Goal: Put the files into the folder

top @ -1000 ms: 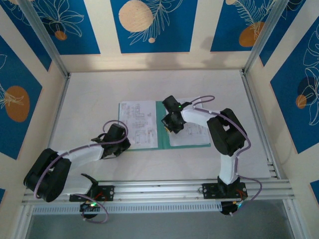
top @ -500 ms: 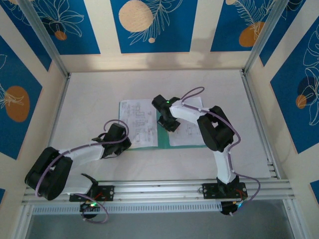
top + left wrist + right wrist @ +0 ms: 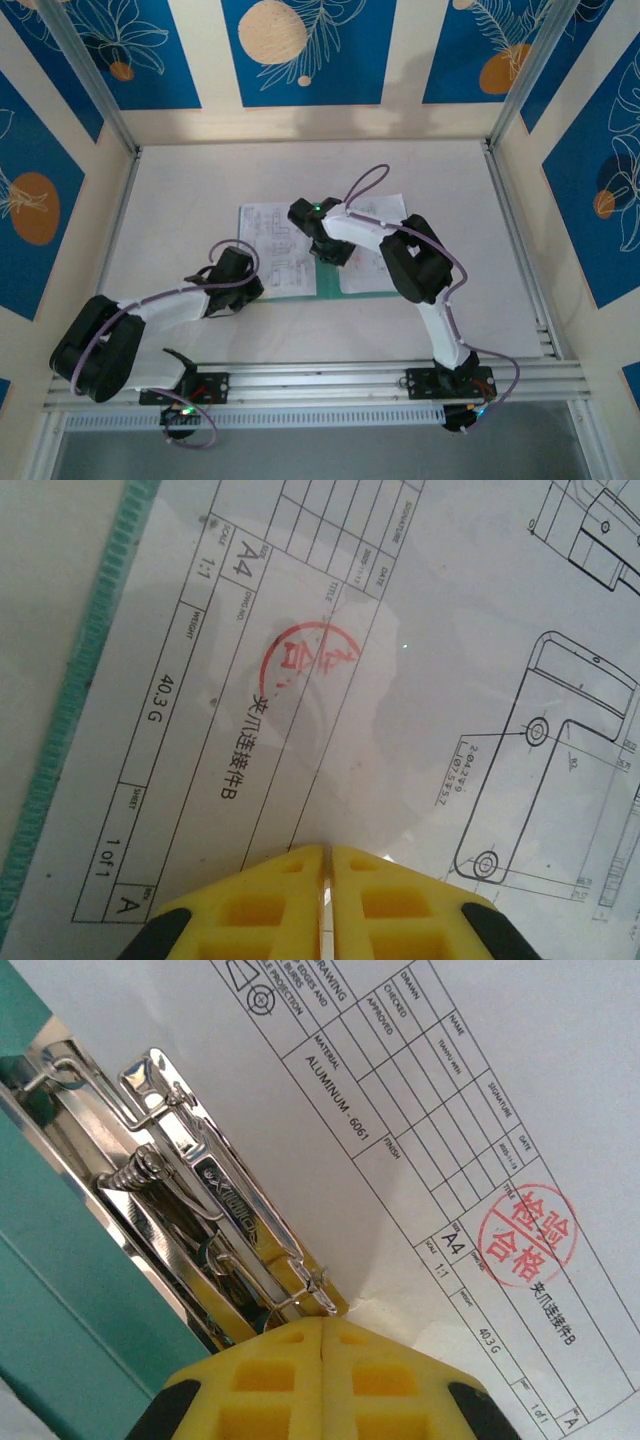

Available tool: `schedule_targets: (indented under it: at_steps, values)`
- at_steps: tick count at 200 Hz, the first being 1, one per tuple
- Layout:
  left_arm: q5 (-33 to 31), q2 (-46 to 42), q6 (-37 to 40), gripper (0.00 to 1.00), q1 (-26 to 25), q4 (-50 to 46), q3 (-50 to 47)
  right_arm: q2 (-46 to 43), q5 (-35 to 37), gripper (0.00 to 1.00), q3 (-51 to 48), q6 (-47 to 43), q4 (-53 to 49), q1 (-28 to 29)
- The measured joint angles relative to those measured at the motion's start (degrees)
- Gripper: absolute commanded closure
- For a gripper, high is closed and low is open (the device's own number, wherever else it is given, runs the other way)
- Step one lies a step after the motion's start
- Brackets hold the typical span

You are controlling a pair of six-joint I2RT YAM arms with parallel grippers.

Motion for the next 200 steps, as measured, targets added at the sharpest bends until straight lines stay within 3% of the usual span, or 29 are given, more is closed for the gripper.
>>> schedule_targets:
  at_steps: [116,200]
  values:
    - [3.37,-2.86,1.9,0.75,-0.04,-3.78,0.79,3.02,6.12,1.0,2.8,0.15,-4.26,3.65]
    - [5.16,3.89,2.36,0.78,0.76,-0.98,3.19,6.01,11.56,1.0,5.55,-1.18,-8.39,5.51]
